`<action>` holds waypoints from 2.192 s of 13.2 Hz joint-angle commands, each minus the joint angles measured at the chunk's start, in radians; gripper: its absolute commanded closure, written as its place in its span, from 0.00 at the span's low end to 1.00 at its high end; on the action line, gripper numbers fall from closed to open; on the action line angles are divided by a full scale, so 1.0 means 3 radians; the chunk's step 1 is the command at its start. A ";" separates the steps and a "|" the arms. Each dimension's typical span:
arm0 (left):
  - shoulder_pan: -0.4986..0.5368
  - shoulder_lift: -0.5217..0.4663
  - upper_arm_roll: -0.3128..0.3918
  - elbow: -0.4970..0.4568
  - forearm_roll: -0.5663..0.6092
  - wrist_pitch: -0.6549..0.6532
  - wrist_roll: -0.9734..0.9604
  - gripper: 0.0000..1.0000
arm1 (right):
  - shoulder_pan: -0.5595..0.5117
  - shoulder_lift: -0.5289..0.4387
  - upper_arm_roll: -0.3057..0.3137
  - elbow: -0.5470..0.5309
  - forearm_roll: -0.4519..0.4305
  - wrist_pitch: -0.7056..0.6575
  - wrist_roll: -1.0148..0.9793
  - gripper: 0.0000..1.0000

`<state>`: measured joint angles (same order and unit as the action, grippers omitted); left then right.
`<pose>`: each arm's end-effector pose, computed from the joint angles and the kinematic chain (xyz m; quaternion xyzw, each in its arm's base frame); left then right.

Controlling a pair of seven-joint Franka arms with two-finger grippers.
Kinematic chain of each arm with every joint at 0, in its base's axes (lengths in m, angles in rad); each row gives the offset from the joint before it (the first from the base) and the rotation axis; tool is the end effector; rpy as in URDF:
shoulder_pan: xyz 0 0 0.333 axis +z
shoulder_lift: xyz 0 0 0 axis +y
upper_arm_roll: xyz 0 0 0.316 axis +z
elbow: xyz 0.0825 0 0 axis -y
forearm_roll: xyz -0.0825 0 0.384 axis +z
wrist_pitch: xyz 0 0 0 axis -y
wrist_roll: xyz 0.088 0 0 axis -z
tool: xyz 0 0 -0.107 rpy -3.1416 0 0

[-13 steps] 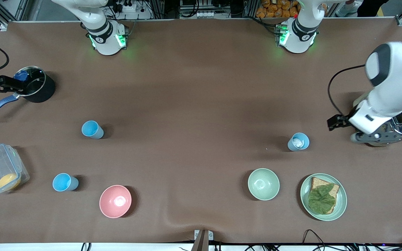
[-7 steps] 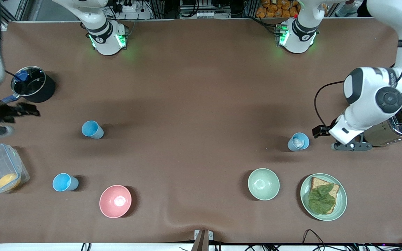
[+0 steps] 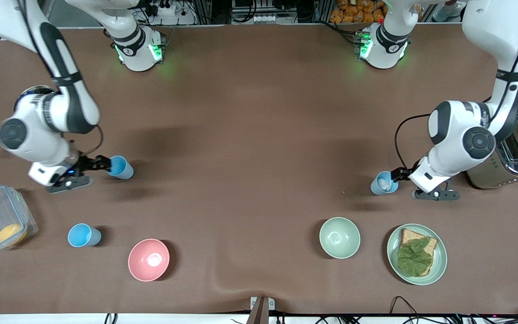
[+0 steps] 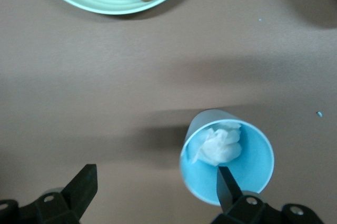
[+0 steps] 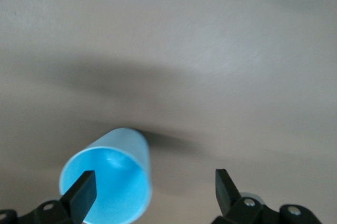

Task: Stack blue cups with both arms
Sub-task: 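Move the left gripper to a blue cup while the right gripper reaches another, then grasp the blue cup with the left gripper while the right gripper grasps another, then carry the blue cup with the left gripper toward the table middle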

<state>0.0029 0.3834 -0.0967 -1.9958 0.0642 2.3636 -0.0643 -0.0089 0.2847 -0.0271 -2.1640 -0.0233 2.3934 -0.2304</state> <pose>0.6036 -0.0541 0.2671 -0.9994 0.0344 0.0062 0.0048 0.5583 -0.0203 0.2587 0.9939 0.1061 -0.0289 0.0077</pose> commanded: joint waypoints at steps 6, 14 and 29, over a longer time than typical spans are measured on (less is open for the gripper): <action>0.0006 0.0302 -0.0092 -0.0010 -0.0040 0.0415 0.0015 0.69 | 0.0024 0.0064 -0.0007 -0.0186 -0.0009 0.0162 0.0155 1.00; -0.0005 0.0241 -0.0326 0.0005 -0.0127 0.0379 -0.0168 1.00 | 0.0091 0.0013 0.0003 -0.0125 -0.0009 0.0101 0.0175 1.00; -0.1660 0.0863 -0.0562 0.1493 -0.0214 -0.0531 -0.3588 1.00 | 0.0423 0.0053 0.0065 0.0520 0.0523 -0.0917 0.1055 1.00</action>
<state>-0.4315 0.5378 -0.2708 -1.6648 0.0144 2.2248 -1.0176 0.1394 0.3004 -0.0133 -2.0081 0.1327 2.1268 0.1125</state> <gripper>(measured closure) 0.947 0.965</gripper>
